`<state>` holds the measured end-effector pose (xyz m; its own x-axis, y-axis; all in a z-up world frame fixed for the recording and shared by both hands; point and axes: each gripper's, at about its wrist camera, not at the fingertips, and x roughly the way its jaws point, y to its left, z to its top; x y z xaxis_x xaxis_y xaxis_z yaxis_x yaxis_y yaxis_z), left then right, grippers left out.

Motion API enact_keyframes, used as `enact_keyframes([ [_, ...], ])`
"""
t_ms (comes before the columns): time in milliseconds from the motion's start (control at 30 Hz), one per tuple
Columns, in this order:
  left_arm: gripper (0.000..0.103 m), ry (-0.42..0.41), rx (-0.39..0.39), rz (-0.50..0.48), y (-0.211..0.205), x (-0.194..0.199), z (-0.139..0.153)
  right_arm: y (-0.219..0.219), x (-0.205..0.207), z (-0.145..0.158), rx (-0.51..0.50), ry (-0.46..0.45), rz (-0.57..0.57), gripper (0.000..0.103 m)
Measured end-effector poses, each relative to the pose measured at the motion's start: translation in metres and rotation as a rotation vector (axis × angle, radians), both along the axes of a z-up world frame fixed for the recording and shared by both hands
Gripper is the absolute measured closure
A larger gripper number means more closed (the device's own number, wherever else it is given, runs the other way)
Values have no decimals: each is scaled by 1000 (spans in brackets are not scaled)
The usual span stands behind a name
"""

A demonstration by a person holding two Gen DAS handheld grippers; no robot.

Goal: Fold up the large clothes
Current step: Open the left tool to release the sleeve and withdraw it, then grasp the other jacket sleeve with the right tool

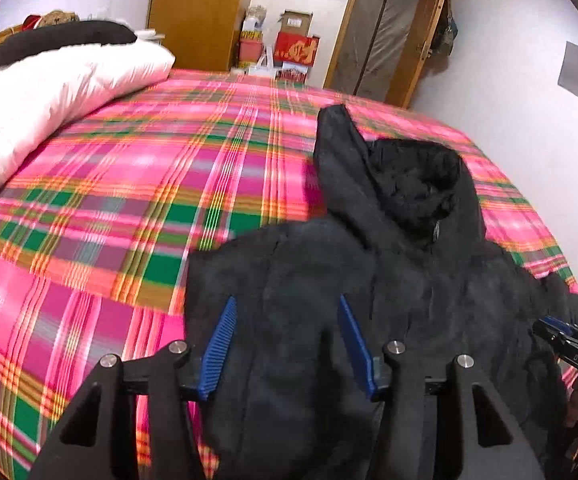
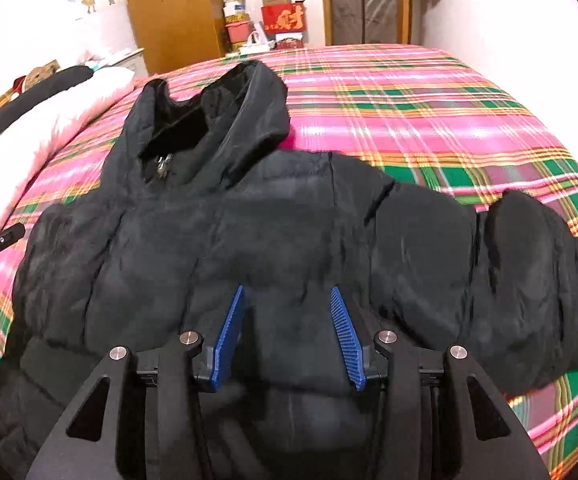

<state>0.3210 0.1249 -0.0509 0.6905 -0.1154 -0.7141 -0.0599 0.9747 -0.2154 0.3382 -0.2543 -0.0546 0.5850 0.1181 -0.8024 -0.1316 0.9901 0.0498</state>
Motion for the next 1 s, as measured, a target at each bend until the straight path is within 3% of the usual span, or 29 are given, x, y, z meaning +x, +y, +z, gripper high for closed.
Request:
enact_keyframes([
  [100,48,97,5,14,1,0,-30,1,4,-27,-17,66,6,58],
  [333,47,132,39,22,-6,8,-37,1,6,-29,-31,79,13,58],
  [500,49,124,36,22,-15,-16,-8,-10,-28,2,-4,50,-16,58],
  [700,48,73,18,-20,-41,-86,29,-55,-106,29,110,27,-111,56],
  [833,48,73,3,-57,-67,-125,39,-95,-148,36,147,40,-216,56],
  [1000,48,85,-3,-96,-96,-148,44,-133,-171,46,169,28,-302,56],
])
